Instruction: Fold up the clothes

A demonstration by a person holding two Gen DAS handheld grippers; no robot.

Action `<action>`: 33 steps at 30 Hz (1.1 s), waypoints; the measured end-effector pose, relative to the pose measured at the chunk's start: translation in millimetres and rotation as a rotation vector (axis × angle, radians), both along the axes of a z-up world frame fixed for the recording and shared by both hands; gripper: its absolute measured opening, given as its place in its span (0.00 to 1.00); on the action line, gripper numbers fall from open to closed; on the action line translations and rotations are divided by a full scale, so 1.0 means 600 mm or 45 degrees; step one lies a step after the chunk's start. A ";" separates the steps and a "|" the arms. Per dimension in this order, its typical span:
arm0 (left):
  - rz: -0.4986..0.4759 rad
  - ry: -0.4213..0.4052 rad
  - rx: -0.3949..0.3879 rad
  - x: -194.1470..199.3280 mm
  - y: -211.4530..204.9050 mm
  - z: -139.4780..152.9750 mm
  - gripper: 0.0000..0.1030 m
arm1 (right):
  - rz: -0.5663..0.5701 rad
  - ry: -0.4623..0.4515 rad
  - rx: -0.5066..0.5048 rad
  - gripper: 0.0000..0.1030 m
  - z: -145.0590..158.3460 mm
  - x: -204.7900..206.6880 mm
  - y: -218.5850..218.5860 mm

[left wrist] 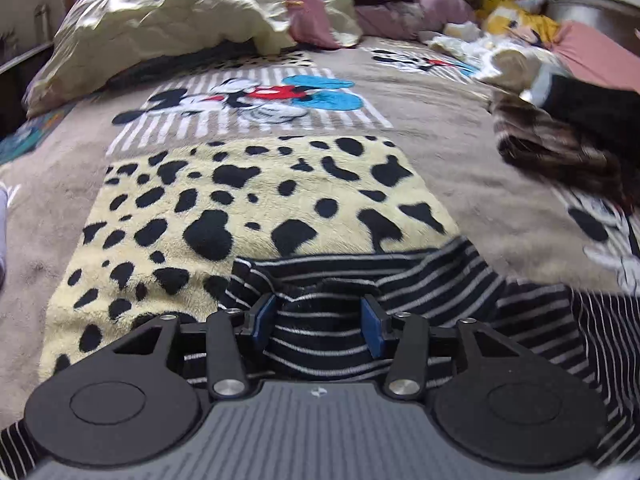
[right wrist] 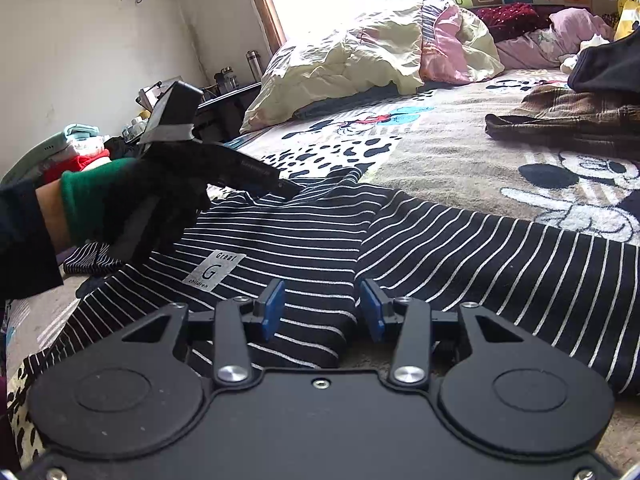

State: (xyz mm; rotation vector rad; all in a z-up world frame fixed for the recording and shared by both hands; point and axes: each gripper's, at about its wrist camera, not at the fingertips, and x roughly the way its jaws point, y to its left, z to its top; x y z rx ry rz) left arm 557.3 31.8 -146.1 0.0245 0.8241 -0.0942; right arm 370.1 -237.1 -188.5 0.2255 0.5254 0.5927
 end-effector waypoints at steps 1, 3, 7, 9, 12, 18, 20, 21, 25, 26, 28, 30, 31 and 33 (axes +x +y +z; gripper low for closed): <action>0.017 0.015 -0.010 0.007 0.000 0.005 0.45 | 0.001 0.005 0.002 0.41 -0.001 0.002 0.000; 0.054 -0.012 -0.124 -0.001 0.026 0.024 0.44 | 0.003 0.016 0.011 0.41 -0.003 0.005 -0.002; 0.148 -0.145 -0.327 -0.078 0.119 0.075 0.41 | 0.007 0.017 0.040 0.41 -0.001 0.002 -0.010; 0.213 -0.201 -0.376 -0.135 0.177 0.099 0.45 | 0.006 0.016 0.051 0.42 0.001 0.000 -0.014; 0.412 -0.233 -0.475 -0.239 0.284 0.117 0.49 | -0.030 0.030 0.108 0.43 0.001 0.002 -0.029; 0.795 -0.233 -0.654 -0.446 0.429 0.078 0.51 | -0.203 0.092 0.288 0.47 -0.009 0.002 -0.075; 0.913 -0.232 -0.748 -0.500 0.452 0.047 0.51 | -0.259 0.115 0.365 0.47 -0.014 -0.005 -0.096; 0.969 -0.230 -0.803 -0.524 0.464 0.031 0.51 | -0.286 0.127 0.402 0.48 -0.016 -0.009 -0.107; 1.039 -0.288 -0.994 -0.559 0.498 0.000 0.51 | -0.405 0.203 0.527 0.49 -0.025 -0.044 -0.151; 1.049 -0.304 -1.026 -0.560 0.505 -0.002 0.51 | -0.455 0.238 0.537 0.50 -0.029 -0.059 -0.165; 1.082 -0.325 -1.059 -0.548 0.517 -0.004 0.51 | -0.570 0.291 0.572 0.50 -0.039 -0.086 -0.194; 1.122 -0.347 -1.086 -0.533 0.529 -0.007 0.51 | -0.715 0.325 0.716 0.45 -0.056 -0.113 -0.230; 1.140 -0.361 -1.085 -0.526 0.535 -0.007 0.49 | -0.799 0.319 0.773 0.44 -0.063 -0.128 -0.245; 1.181 -0.382 -1.078 -0.511 0.546 -0.009 0.46 | -0.886 0.296 0.839 0.43 -0.070 -0.141 -0.253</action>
